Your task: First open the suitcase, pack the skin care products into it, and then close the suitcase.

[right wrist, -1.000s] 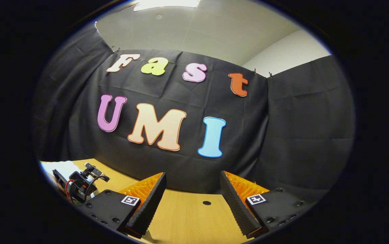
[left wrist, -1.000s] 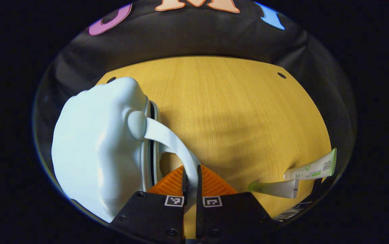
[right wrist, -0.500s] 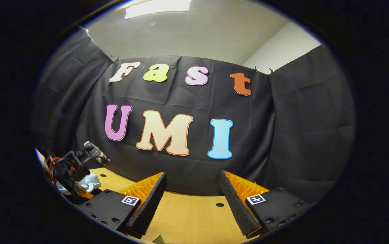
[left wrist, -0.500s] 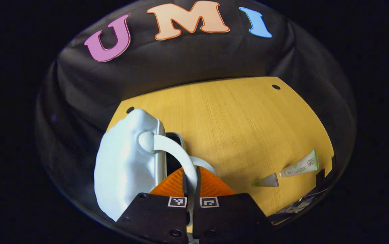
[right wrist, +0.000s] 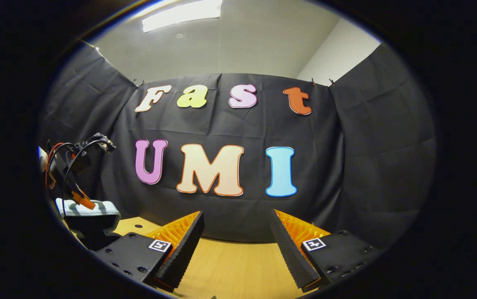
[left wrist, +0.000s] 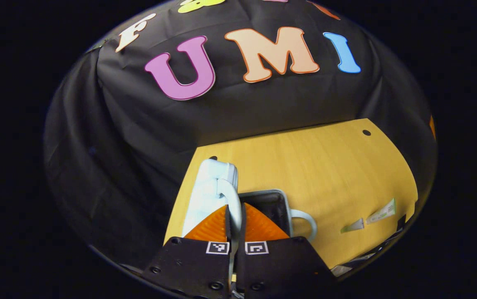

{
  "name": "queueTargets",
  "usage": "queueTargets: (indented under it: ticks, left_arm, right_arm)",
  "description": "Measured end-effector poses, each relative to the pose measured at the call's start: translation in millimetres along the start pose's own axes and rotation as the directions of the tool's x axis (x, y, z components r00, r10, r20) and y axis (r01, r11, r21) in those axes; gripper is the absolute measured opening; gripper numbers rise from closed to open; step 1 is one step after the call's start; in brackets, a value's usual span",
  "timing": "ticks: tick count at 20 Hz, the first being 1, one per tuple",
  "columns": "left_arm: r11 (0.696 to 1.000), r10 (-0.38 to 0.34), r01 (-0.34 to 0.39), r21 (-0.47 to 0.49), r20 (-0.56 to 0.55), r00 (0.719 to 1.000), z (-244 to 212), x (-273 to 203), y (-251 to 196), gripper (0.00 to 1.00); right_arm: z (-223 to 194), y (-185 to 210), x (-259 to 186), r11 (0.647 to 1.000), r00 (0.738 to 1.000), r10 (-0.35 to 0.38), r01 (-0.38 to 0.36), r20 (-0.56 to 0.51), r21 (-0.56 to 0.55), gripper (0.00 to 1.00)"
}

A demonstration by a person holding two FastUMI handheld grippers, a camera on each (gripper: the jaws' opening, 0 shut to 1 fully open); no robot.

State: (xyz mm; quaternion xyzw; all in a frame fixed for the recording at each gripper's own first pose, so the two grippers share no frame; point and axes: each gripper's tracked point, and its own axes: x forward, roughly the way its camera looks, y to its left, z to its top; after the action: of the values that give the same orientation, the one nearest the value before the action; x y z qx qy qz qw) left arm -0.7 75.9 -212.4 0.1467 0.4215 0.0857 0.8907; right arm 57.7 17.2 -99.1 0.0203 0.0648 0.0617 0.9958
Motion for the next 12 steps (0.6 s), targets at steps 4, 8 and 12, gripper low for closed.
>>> queueTargets:
  ticks: [4, 8, 12]
  left_arm:
    - [0.988, 0.146, -0.142, -0.052, 0.087, 0.985, 10, 7, 45, 0.00]
    - [0.966, 0.252, -0.245, -0.079, 0.096, 0.963, 7, 7, 88, 0.00]
    - [0.942, 0.327, -0.318, -0.105, 0.087, 0.941, 0, 16, 109, 0.00]
  right_arm:
    - [4, 19, 8, 0.999, 0.999, 0.034, -0.034, -0.006, 0.006, 0.98]
    - [25, 27, 6, 0.999, 0.998, 0.023, -0.021, 0.061, -0.032, 0.98]
    - [19, 44, 5, 0.999, 0.999, 0.032, -0.033, 0.032, 0.020, 0.98]
